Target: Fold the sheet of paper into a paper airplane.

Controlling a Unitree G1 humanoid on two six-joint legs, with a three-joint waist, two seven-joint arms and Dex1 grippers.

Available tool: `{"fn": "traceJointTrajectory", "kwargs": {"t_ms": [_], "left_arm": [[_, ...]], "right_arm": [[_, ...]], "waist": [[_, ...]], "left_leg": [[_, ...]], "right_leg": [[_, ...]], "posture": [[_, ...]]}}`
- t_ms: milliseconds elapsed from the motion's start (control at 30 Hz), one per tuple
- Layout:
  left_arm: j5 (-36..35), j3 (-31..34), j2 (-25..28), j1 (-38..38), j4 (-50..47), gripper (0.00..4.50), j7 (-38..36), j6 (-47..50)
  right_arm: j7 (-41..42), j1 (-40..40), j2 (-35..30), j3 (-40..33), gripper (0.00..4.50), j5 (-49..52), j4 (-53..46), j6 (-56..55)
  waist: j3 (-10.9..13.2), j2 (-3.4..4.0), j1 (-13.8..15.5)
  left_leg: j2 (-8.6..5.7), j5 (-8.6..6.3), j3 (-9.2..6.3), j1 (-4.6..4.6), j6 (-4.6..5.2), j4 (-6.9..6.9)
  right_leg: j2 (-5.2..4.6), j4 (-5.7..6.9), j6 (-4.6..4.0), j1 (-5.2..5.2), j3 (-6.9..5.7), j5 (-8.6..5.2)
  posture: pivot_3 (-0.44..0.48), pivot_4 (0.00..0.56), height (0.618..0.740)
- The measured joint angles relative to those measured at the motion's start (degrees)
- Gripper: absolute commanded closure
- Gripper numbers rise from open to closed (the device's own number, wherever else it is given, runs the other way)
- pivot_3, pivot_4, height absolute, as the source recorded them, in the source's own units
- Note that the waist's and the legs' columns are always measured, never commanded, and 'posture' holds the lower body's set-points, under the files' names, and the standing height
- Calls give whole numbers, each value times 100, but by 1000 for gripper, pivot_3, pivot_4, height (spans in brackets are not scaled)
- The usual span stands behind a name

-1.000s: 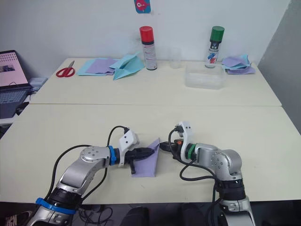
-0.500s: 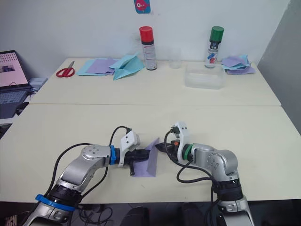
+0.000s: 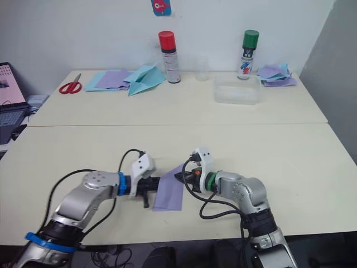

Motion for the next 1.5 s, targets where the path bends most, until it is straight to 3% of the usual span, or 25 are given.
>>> {"fn": "traceJointTrajectory", "kwargs": {"t_ms": [333, 533, 700, 833, 1033, 1133, 1267, 1300, 1400, 1500], "left_arm": [[-250, 497, 638, 358, -184, 4500, -130, 273], [-717, 946, 421, -76, -361, 4500, -36, 479], [-742, 587, 265, -160, -629, 4500, 10, 591], [72, -188, 287, -100, -165, 4500, 85, -14], [341, -395, 197, -160, 51, 4500, 118, -561], [353, -422, 198, -106, 63, 4500, 89, -673], [353, -392, 223, -16, 53, 4500, 34, -740], [351, -376, 222, 2, 52, 4500, 35, -746], [349, -335, 213, 30, 63, 4500, 30, -761], [349, -321, 199, 35, 83, 4500, 20, -777]], "right_arm": [[268, -141, -110, 375, 4470, -446, 251, -469], [541, -259, -378, 920, 4470, -897, 312, -782], [704, -262, -439, 1103, 4470, -1081, 327, -951], [752, -253, -424, 1080, 4470, -1123, 368, -1002], [756, -217, -466, 854, 4470, -1030, 241, -719], [764, -210, -695, 483, 4470, -638, -236, 59], [765, -229, -1093, -64, 3608, -227, -893, 784], [811, -210, -1182, -77, 3608, -172, -985, 787], [1259, -81, -1401, 86, 3608, -179, -1126, 234], [1721, -5, -1574, 649, 4288, -724, -857, -1168]], "waist": [[6, -7, -22], [11, -31, -2], [10, -34, -16], [10, -34, -9], [8, -36, 65], [10, -33, 103], [11, -31, 106], [11, -29, 104], [14, -25, 95], [15, -23, 90]], "left_leg": [[0, 0, 2, 0, 0, 1], [-4, 0, 3, -5, -1, 3], [-4, 0, 8, -3, 0, 3], [-3, 0, 2, 0, 0, 2], [-8, 0, 5, 8, -1, 7], [-8, 0, 9, 1, -1, 6], [-6, 0, 8, 2, 0, 3], [-5, 0, 6, 3, 0, 3], [-4, 0, 3, 7, 0, 2], [-6, 0, 4, 8, 0, 3]], "right_leg": [[-2, 3, -1, -6, 1, -1], [-4, 2, 0, -6, 1, 0], [-4, 2, 0, -5, 7, 0], [-3, 7, 0, -5, 3, 0], [-10, 7, 3, 6, 4, 2], [-11, 4, 2, 3, 6, 2], [-10, 3, -2, 1, 4, -2], [-9, 3, -2, 1, 3, -2], [-5, 4, -4, 2, 0, -3], [-4, 4, -4, 2, 1, -3]], "posture": [[0, 150, 740], [0, 150, 740], [0, 150, 740], [0, 150, 740], [0, 150, 740], [0, 150, 740], [0, 150, 740], [0, 150, 740], [0, 150, 740], [0, 150, 740]]}}
